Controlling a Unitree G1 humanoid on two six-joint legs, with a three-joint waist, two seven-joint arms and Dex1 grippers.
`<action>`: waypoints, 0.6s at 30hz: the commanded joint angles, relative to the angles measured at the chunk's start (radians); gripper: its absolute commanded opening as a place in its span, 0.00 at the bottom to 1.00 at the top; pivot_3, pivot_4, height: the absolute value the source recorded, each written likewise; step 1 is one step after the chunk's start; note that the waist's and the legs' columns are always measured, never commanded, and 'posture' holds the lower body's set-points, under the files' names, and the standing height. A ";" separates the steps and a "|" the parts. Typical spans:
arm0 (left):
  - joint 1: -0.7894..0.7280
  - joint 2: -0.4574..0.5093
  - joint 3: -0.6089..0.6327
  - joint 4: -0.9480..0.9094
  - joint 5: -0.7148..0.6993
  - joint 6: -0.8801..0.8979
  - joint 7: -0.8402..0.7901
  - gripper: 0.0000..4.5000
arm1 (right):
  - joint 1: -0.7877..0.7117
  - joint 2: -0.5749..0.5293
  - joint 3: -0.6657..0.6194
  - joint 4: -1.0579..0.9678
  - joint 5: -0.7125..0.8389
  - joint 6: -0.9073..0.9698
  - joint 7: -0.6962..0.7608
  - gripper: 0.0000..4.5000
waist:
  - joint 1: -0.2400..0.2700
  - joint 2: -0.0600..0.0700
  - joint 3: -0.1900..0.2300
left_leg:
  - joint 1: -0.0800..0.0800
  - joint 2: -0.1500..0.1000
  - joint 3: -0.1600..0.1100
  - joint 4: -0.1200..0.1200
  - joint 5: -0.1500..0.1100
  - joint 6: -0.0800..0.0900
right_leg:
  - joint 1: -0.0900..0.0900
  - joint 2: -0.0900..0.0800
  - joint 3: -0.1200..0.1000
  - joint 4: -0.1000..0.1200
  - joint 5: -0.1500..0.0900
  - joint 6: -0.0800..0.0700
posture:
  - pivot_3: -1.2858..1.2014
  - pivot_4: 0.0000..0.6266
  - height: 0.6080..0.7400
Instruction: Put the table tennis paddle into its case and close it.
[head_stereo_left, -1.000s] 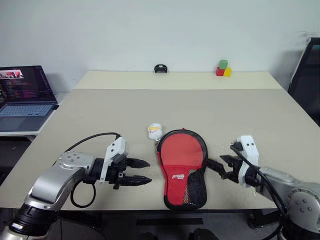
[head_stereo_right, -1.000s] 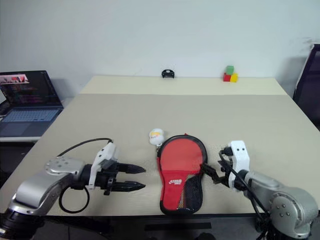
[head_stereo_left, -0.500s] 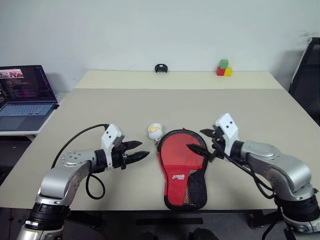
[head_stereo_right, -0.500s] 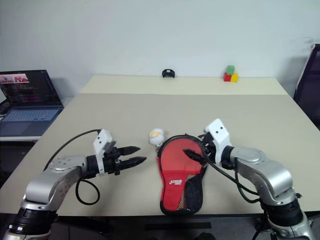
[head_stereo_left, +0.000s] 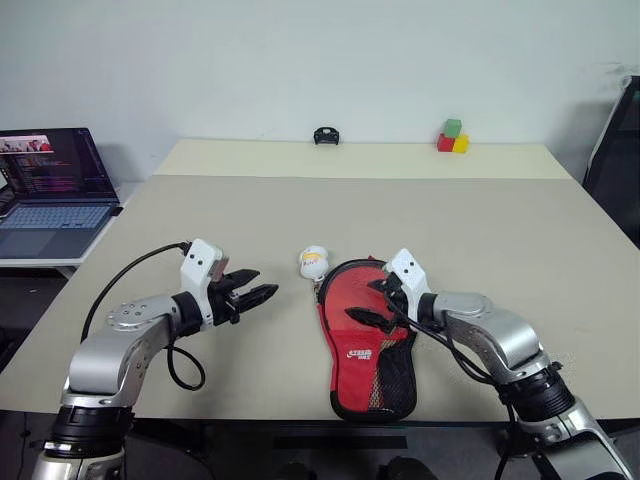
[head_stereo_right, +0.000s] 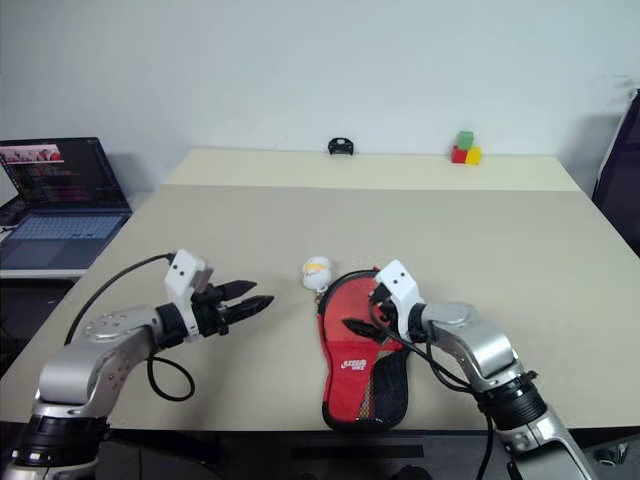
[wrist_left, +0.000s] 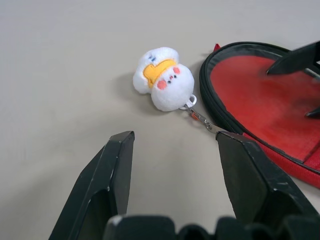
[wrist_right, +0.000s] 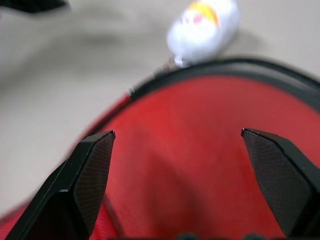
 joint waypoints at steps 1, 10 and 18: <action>-0.051 0.011 0.005 0.029 0.016 -0.005 0.012 0.71 | -0.001 0.015 -0.007 -0.003 -0.018 -0.033 0.013 1.00 | 0.000 0.000 0.000 | 0.000 0.000 0.000 0.000 0.000 0.000 | 0.000 0.000 0.000 0.000 0.000 0.000 | 0.52 0.24 1.00; -0.276 -0.073 -0.102 0.268 0.097 -0.057 -0.002 0.99 | 0.027 0.048 -0.012 -0.005 -0.046 -0.036 0.005 1.00 | 0.002 -0.001 0.000 | 0.000 0.000 0.000 0.000 0.000 0.000 | 0.000 0.000 0.000 0.000 0.000 0.000 | 0.52 0.24 1.00; -0.506 -0.193 -0.224 0.623 0.233 -0.199 -0.045 0.99 | 0.041 0.081 -0.013 -0.009 -0.059 -0.037 -0.010 1.00 | -0.005 -0.002 -0.001 | 0.000 0.000 0.001 0.001 0.000 0.000 | 0.000 0.001 0.000 0.001 0.000 0.000 | 0.52 0.24 1.00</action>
